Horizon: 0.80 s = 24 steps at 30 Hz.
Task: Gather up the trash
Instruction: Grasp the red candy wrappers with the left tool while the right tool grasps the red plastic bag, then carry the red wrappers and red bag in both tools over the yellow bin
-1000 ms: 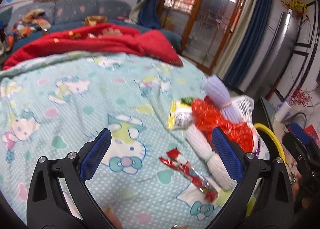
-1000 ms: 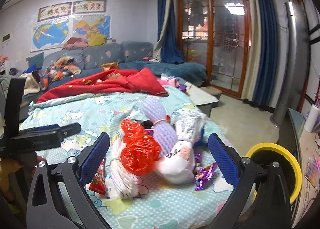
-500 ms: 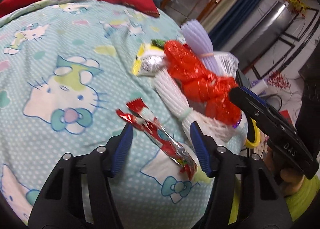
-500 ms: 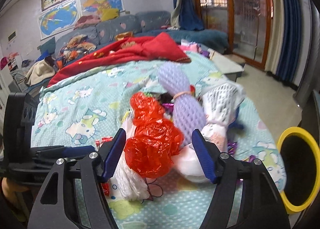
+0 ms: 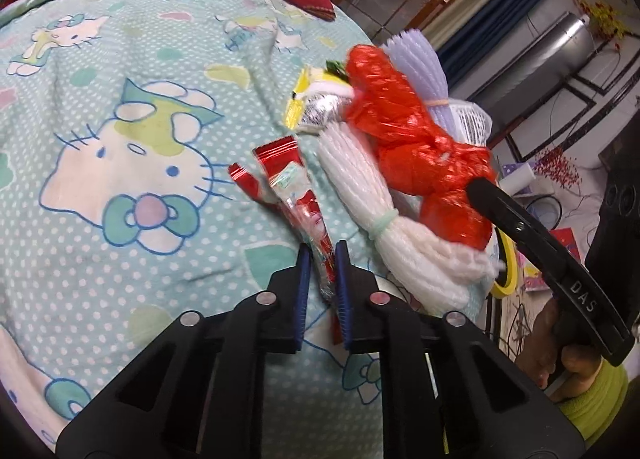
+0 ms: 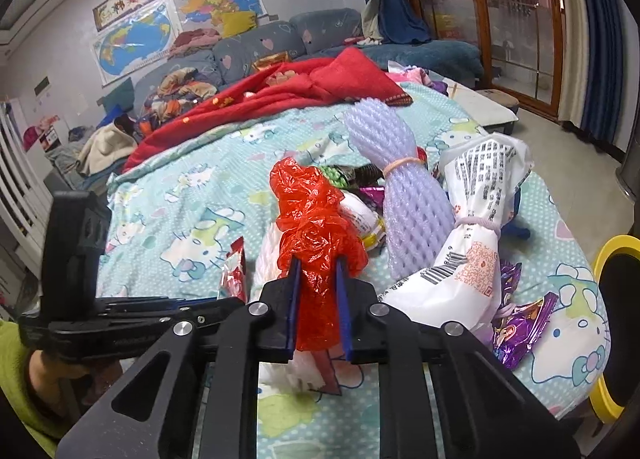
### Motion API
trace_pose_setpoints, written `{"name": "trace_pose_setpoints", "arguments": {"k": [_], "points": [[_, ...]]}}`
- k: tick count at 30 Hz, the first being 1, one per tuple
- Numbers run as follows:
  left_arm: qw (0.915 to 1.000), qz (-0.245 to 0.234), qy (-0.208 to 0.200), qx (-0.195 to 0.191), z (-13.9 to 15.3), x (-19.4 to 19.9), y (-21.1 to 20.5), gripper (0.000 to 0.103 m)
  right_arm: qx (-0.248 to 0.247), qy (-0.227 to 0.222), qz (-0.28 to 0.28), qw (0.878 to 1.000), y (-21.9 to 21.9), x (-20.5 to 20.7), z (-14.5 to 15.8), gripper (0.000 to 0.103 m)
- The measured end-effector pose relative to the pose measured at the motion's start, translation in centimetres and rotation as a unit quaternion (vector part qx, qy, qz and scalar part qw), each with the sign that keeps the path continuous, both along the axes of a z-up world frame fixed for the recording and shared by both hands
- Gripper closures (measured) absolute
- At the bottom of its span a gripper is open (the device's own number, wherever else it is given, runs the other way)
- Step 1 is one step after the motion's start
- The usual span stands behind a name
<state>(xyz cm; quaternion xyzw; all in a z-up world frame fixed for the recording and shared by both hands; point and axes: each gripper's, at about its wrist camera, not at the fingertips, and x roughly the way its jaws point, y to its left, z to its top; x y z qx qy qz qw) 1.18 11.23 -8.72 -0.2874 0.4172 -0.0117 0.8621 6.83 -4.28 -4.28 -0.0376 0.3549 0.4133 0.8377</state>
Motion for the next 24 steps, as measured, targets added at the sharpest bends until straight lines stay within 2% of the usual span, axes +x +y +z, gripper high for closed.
{"name": "trace_pose_setpoints", "arguments": {"k": [4,7,12,24], "points": [[0.9994,0.011,-0.029,0.017,1.7,-0.6,0.5,0.098,0.016,-0.010,0.000,1.000,-0.7,-0.3,1.0,0.088],[0.9974,0.011,-0.057,0.044,3.4,-0.9,0.3,0.098,0.025,-0.023,-0.005,0.999,-1.3,-0.4,1.8,0.089],[0.9940,-0.011,-0.083,0.070,5.5,-0.1,-1.3,0.098,0.040,-0.035,-0.022,0.998,-2.9,-0.1,3.0,0.089],[0.9862,-0.061,-0.123,0.093,8.2,2.6,-6.0,0.098,0.058,-0.063,-0.077,0.993,-7.0,0.3,5.4,0.089]]}}
